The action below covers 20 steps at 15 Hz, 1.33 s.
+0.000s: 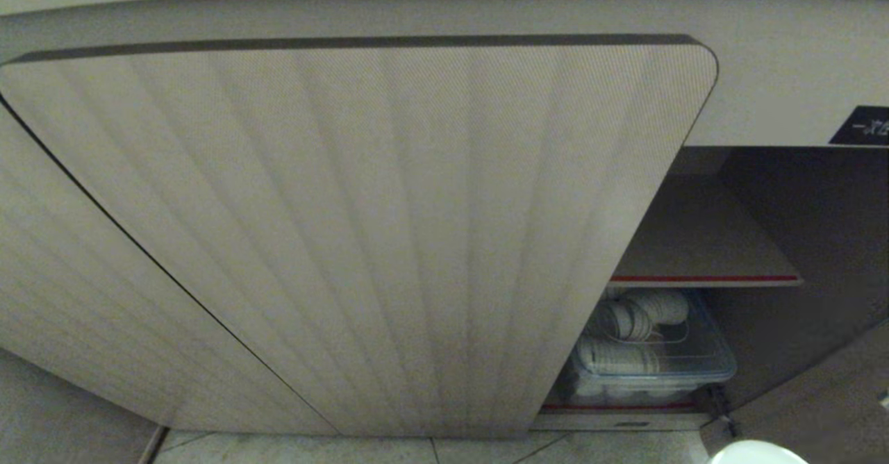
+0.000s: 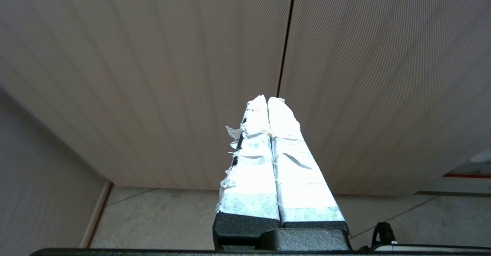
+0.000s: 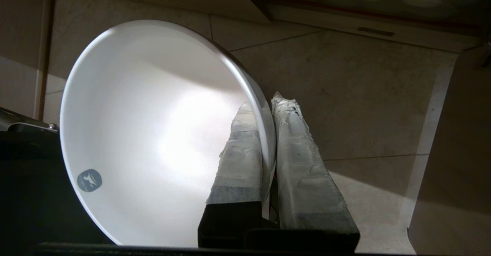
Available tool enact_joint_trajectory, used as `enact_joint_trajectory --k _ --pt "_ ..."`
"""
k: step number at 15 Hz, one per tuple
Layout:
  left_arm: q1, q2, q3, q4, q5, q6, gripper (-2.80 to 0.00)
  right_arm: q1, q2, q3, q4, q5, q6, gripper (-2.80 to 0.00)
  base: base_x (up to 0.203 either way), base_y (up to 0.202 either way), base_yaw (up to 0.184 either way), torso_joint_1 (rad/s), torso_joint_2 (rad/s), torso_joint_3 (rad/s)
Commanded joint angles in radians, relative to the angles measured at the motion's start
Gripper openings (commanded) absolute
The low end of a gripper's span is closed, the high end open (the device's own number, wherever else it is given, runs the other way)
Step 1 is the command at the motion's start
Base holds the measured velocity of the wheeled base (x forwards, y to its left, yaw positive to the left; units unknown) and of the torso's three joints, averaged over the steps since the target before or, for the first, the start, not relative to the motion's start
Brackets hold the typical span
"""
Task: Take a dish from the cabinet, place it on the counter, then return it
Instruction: Place it on the table
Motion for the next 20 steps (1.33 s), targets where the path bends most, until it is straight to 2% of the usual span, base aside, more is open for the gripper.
enact_joint_trajectory --k 1,13,20 --pt "0.000 0.000 0.000 -0.001 -0.001 -0.001 -2.80 0.001 0.001 0.005 -0.012 0.003 -0.001 -2.80 0.000 0.000 0.000 0.000 0.00 0.000" --pt "0.000 0.000 0.000 -0.001 -0.001 -0.001 -2.80 -0.001 0.001 0.008 -0.025 0.003 -0.003 -2.80 0.000 0.000 -0.004 0.000 0.00 0.000" --pt "0.000 0.000 0.000 -0.001 -0.001 -0.001 -2.80 -0.001 0.001 0.015 -0.026 0.003 -0.003 -2.80 0.000 -0.150 0.001 0.002 0.00 0.004"
